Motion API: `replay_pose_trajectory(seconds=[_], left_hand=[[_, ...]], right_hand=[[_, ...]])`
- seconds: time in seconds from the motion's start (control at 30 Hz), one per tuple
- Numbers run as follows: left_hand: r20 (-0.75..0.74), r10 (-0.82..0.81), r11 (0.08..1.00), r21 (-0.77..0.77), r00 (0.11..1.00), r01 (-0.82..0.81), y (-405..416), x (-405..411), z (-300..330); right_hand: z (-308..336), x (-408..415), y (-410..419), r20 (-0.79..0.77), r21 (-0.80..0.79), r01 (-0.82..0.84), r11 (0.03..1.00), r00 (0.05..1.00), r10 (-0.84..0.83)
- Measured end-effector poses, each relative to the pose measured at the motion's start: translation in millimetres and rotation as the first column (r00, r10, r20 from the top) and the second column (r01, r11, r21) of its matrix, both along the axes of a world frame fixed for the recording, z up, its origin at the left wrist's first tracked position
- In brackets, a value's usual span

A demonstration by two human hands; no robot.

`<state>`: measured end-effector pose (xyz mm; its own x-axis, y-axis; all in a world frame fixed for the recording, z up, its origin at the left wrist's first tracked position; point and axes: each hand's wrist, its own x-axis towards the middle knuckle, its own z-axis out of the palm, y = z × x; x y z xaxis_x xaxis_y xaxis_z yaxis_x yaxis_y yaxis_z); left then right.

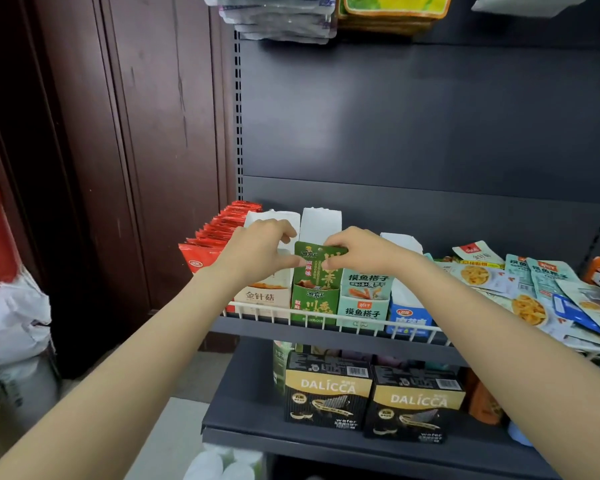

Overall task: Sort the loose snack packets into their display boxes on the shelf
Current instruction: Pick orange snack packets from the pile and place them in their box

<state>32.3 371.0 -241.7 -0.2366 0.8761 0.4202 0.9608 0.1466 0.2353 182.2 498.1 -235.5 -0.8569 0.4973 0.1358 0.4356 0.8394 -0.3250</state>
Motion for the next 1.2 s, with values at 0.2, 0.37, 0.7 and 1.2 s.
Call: replay_pose_trajectory(seconds=[0.2,0.37,0.7,1.2], left_hand=[[-0.070,-0.124,0.971,0.197,0.990,0.136,13,50,6],[-0.111,-0.300,0.910,0.264,0.947,0.319,54,133,9],[0.137,-0.292,0.938,-0.151,0.947,0.311,186,257,-30],[-0.197,-0.390,0.905,-0.260,0.899,0.336,236,283,-66]], right_hand=[[5,49,-6,-0.473,-0.203,0.020,0.979,0.873,-0.116],[-15,112,27,-0.602,-0.141,0.332,0.933,0.719,-0.347],[-67,219,138,-0.279,-0.139,0.728,0.672,0.622,-0.732],[-73,253,171,-0.355,-0.204,0.686,0.698,0.613,-0.706]])
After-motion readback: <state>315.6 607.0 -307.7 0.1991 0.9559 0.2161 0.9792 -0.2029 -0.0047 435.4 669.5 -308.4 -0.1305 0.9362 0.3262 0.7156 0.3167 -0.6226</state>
